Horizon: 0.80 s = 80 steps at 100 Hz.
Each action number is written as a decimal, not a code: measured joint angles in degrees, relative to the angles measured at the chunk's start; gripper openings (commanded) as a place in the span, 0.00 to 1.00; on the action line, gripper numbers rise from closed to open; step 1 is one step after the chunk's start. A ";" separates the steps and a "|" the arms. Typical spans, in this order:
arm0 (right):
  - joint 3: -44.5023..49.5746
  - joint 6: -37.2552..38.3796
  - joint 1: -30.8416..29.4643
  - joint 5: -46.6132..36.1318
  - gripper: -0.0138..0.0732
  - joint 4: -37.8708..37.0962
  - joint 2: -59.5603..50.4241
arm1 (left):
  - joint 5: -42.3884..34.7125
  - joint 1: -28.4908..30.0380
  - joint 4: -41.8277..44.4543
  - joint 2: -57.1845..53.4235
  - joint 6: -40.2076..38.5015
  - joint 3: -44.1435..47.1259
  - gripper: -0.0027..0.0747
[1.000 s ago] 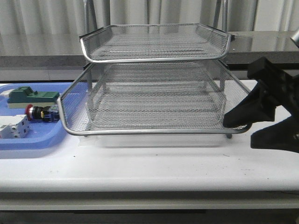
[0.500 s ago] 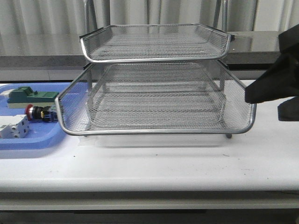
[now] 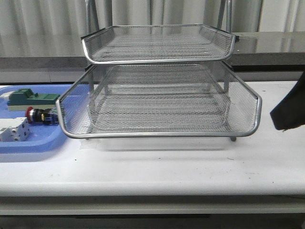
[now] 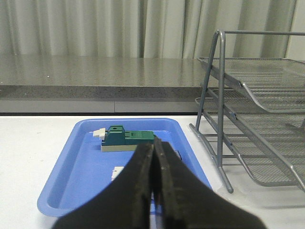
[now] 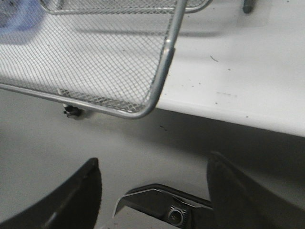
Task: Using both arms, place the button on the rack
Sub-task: 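Release the pulled-out tier and withdraw the right gripper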
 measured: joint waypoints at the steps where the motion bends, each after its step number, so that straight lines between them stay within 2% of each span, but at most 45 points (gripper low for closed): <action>1: -0.28 0.62 0.00 0.57 0.72 -0.77 0.00 | 0.00 0.00 0.00 0.00 0.00 0.00 0.01; 23: -8.83 18.37 0.00 10.64 0.72 -24.32 -0.41 | 0.00 0.00 0.00 0.00 0.00 0.00 0.01; 37: -11.33 26.82 0.00 13.62 0.72 -34.88 -4.32 | 0.00 0.00 0.00 0.00 0.00 0.00 0.01; 58: -11.67 33.84 0.00 15.82 0.72 -42.72 -15.73 | 0.00 0.00 0.00 0.00 0.00 0.00 0.01; 80: -11.81 34.84 0.00 19.30 0.71 -44.85 -27.62 | 0.00 0.00 0.00 0.00 0.00 0.00 0.01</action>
